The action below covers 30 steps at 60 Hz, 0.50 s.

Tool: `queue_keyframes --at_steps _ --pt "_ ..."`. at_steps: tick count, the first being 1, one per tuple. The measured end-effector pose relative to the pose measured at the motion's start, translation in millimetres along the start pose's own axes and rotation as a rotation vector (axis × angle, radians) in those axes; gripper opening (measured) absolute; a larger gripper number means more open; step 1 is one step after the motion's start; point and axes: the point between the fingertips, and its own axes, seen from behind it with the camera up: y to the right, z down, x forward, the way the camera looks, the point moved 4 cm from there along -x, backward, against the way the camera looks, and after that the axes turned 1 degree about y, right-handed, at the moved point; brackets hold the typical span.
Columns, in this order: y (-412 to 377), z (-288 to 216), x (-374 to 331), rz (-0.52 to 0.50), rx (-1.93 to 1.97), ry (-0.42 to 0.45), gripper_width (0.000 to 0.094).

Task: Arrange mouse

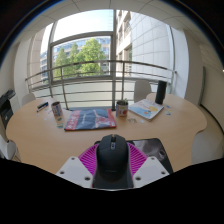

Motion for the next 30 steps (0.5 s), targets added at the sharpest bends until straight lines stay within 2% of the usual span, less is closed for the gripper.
queue_keyframes --at_steps 13,22,24,27,30 --pt "61.6 76.7 60.5 -0.033 0.022 -0.151 0.0417" --pt "66.6 86.9 68.7 -0.076 0.034 -0.180 0.0578" --pt "66.4 84.4 65.1 -0.083 0.030 -0.174 0.0668" --pt "64.4 77.4 57.3 -0.094 0.016 -0.165 0.0863" --pt "65.1 71.0 45.8 -0.087 0.000 -0.152 0.0820"
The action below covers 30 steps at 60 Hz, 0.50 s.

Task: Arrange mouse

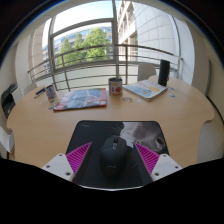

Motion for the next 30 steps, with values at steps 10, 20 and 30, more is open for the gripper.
queue_keyframes --at_steps 10,20,30 --pt "-8.7 -14.6 -66.2 0.029 -0.010 0.047 0.0845" --pt "-23.0 -12.7 -155.8 0.061 -0.052 0.091 0.0846" --pt "-31.1 1.7 -242.5 0.095 -0.078 0.124 0.0844"
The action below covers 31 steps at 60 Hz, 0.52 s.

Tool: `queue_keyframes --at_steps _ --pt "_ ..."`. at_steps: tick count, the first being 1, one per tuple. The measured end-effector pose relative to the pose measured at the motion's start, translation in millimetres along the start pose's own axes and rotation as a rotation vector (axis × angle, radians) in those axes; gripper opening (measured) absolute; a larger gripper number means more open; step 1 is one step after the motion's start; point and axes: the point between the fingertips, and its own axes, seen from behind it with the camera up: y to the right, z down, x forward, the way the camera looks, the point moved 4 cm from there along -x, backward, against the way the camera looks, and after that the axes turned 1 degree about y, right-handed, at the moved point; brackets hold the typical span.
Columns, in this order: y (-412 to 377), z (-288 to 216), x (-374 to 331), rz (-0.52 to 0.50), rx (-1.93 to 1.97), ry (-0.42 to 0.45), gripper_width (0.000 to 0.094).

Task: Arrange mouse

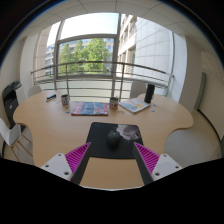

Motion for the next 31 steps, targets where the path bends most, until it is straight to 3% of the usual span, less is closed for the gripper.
queue_keyframes --at_steps 16,31 --pt "5.0 19.3 -79.2 0.016 -0.013 0.024 0.0845" --pt "5.4 32.5 -92.0 0.016 -0.011 0.011 0.0843"
